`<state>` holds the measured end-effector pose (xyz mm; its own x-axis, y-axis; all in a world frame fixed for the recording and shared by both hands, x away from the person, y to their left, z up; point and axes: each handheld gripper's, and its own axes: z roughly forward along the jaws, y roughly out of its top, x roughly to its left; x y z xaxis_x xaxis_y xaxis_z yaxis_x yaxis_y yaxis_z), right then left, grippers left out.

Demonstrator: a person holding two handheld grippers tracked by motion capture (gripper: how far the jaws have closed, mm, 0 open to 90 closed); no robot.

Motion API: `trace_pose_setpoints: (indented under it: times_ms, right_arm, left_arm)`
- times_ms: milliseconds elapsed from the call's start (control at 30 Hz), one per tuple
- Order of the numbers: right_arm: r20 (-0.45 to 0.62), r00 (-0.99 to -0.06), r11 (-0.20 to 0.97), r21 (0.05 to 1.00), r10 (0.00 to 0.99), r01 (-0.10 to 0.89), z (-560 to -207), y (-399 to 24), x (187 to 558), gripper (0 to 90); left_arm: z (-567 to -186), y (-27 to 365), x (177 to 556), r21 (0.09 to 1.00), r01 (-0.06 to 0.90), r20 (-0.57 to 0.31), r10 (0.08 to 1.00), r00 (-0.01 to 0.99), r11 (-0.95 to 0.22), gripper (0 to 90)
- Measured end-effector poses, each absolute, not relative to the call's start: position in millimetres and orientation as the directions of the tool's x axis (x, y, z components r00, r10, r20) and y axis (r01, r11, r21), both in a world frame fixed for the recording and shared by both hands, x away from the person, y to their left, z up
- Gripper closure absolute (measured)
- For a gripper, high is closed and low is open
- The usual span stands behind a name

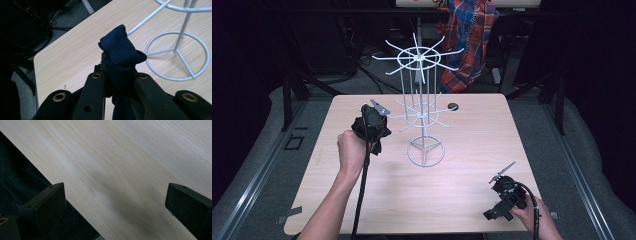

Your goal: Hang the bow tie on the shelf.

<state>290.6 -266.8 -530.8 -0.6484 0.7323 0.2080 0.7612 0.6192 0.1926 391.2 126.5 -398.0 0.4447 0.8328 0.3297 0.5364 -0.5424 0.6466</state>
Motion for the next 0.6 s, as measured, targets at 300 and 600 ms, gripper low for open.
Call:
trace_pose_setpoints:
  times_ms: [300, 600]
  right_arm:
    - [0.229, -0.632, 0.598, 0.206, 0.74, 0.775, -532.5, -265.1, 289.8, 2.9]
    - [0.217, -0.637, 0.604, 0.201, 0.74, 0.771, -532.6, -266.3, 290.4, 2.9]
  left_arm:
    - [-397.2, 131.4, 396.2, 0.641, 0.555, 0.339, 0.844, 0.415, -0.531, 85.3]
    - [-399.5, 114.5, 396.3, 0.62, 0.534, 0.378, 0.815, 0.44, -0.576, 85.1]
